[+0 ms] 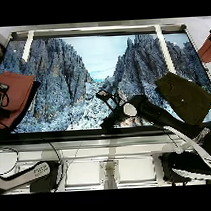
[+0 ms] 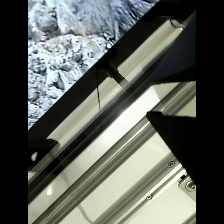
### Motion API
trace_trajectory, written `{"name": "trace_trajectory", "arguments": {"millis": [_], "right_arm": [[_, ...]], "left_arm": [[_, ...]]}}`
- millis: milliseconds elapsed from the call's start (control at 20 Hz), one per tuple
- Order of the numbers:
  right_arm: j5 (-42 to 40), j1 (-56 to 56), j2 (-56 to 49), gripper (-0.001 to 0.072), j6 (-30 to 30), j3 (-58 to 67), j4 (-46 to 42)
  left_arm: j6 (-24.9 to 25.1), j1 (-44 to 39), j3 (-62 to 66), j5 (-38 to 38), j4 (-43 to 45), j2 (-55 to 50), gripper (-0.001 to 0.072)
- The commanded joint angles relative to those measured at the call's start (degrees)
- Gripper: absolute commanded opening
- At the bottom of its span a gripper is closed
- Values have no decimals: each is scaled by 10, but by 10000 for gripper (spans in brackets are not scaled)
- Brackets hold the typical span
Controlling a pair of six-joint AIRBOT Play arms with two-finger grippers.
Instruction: Fold the clothes and pants, and hang the long-sleeved shirts on hangers.
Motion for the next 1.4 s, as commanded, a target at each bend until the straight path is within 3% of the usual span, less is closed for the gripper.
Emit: {"name": "trace_trajectory", "arguments": {"millis": [0,100,150,200,350,550,750,1050,1350], "right_arm": [[2,-1,1,263,-55,28,-10],[0,-1,1,305,-120,54,-26],[-3,-1,0,447,-162,67,-40],[-13,-1,1,541,-200,77,-51],[-71,-1,0,550,-288,85,-55],[-133,-1,0,551,-354,85,-54],[-152,-1,-3,550,-325,85,-40],[-195,37,-64,549,-305,84,73],[-364,138,-129,550,-232,85,67]], "left_arm": [[37,-52,35,-35,-21,73,14],[89,-101,68,-70,-80,119,14],[118,-132,88,-97,-110,137,14],[140,-171,113,-130,-134,153,14],[162,-299,182,-226,-139,185,14],[160,-424,238,-269,-139,210,14],[118,-465,252,-288,-139,214,14],[88,-470,252,-289,-141,212,14],[88,-470,252,-289,-141,212,15]]}}
